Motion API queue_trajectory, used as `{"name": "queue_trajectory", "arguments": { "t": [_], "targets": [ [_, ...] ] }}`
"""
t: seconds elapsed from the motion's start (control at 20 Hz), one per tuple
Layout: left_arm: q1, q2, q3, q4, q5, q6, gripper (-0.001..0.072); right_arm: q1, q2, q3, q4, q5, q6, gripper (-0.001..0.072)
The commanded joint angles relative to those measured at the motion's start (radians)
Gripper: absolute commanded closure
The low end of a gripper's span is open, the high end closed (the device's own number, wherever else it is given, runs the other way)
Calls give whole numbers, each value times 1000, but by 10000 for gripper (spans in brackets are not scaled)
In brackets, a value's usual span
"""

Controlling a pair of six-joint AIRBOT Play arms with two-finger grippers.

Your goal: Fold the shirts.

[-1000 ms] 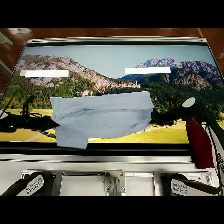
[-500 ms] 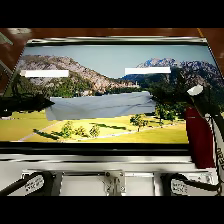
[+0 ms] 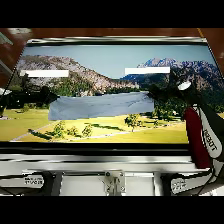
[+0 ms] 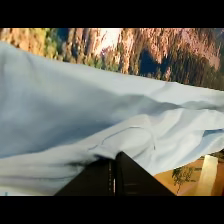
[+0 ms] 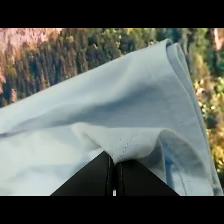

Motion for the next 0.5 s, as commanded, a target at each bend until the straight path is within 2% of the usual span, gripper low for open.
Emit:
{"name": "queue_trajectory", "arguments": {
  "t": [0.0, 0.05, 0.1, 0.15, 0.2, 0.25, 0.45],
  "targets": [
    [1, -73, 22, 9, -13, 0, 672, 32, -54, 13, -72, 9, 10, 643],
    [3, -80, 22, 14, -16, 0, 656, 31, -55, 13, -104, 25, 19, 642],
    [6, -80, 22, 14, -16, 0, 551, 23, -51, 13, -124, 32, 12, 530],
    [13, -79, 24, 13, -26, 0, 358, 10, -43, 14, -128, 34, -3, 236],
    [24, -79, 31, 14, -49, 0, 183, -2, -32, 17, -130, 40, -26, 51],
    [37, -79, 40, 13, -77, 0, 114, -17, -16, 18, -138, 41, -35, 51],
    [91, -71, 89, 10, -264, -1, 115, -117, 23, 17, -146, 105, -34, 51]
  ]
}}
